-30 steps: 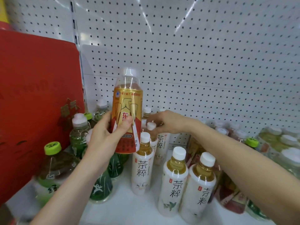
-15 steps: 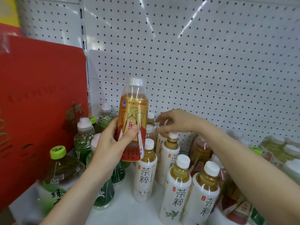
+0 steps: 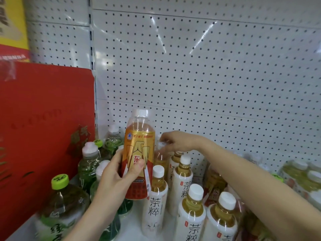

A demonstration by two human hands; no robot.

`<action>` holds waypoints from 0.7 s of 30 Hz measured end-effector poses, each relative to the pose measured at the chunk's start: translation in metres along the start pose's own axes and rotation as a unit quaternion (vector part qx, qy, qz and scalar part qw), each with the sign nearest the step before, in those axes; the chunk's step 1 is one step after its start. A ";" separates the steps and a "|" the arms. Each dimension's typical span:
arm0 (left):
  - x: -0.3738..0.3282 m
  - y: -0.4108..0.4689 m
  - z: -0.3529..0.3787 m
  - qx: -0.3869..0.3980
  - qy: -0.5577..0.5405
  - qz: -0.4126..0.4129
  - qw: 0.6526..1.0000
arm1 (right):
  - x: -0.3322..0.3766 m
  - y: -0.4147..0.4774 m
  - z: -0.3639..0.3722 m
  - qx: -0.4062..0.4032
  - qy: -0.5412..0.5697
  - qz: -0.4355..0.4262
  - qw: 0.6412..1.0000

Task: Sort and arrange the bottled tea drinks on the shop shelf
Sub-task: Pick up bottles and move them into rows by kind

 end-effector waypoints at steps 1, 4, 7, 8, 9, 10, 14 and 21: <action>-0.001 0.000 0.000 0.001 -0.004 0.000 1.000 | -0.003 -0.010 -0.011 -0.008 0.044 0.005 0.999; -0.006 0.000 -0.001 -0.014 -0.027 0.006 1.000 | -0.008 -0.041 -0.040 -0.036 0.267 0.003 0.963; -0.013 0.001 -0.001 -0.014 -0.046 0.014 0.999 | -0.004 -0.069 -0.066 -0.122 0.425 -0.017 0.897; -0.016 0.001 -0.002 -0.011 -0.047 0.018 0.999 | -0.001 -0.079 -0.073 -0.158 0.451 -0.024 0.878; -0.019 0.000 -0.003 -0.008 -0.048 0.025 0.999 | 0.003 -0.088 -0.079 -0.190 0.473 -0.031 0.860; -0.021 -0.002 -0.003 -0.007 -0.049 0.031 0.998 | 0.007 -0.098 -0.084 -0.216 0.496 -0.041 0.840; -0.025 -0.014 -0.009 -0.015 -0.058 0.045 0.997 | 0.028 -0.142 -0.096 -0.281 0.562 -0.070 0.775; -0.014 -0.056 -0.025 0.013 -0.024 0.048 0.998 | 0.061 -0.190 -0.042 -0.263 0.609 -0.072 0.745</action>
Point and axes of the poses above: each hand's wrist, its own y-axis towards the middle knuckle, its own z-axis out of the palm, x = y × z, the point moved 5 cm from there along y, towards the middle knuckle, and after that the axes turned 14 degrees about z, right-handed, at the moved point
